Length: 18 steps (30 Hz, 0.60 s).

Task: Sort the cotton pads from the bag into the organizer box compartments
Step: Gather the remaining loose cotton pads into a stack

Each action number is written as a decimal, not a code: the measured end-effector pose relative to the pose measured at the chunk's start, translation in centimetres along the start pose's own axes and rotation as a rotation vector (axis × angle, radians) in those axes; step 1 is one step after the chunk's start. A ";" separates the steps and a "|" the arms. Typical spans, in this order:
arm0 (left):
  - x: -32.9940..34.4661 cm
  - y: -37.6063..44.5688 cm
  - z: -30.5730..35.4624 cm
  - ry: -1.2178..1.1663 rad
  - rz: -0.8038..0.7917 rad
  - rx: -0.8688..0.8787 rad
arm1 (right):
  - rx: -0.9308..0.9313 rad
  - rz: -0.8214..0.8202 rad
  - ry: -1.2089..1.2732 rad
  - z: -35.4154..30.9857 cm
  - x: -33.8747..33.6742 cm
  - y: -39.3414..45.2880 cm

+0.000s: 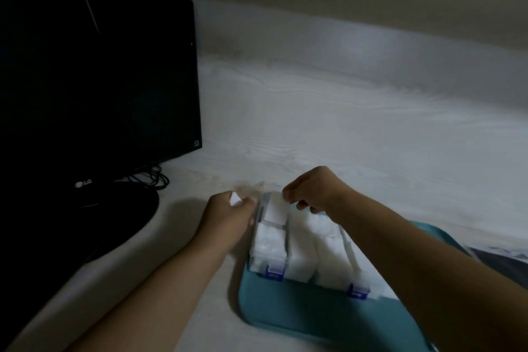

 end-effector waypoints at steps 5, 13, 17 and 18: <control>0.7 -0.1 -0.1 0.013 -0.030 0.019 | 0.044 0.016 -0.118 0.8 1.1 0.9; 1.2 0.2 -0.7 0.061 -0.045 0.038 | -0.037 0.133 -0.021 1.3 1.5 2.0; 1.2 0.4 -0.8 0.124 -0.037 0.055 | -0.093 0.182 -0.007 1.6 1.7 1.9; 1.2 0.5 -0.8 0.133 -0.035 0.063 | -0.100 0.194 -0.006 1.6 1.7 1.8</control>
Point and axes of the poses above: each hand's wrist, its own y-axis towards the middle knuckle, its own x-axis out of the palm, z = x × y, the point moved 10 cm from there along y, towards the middle knuckle, and after that the axes turned 2 degrees about -y, right-handed, at the moved point
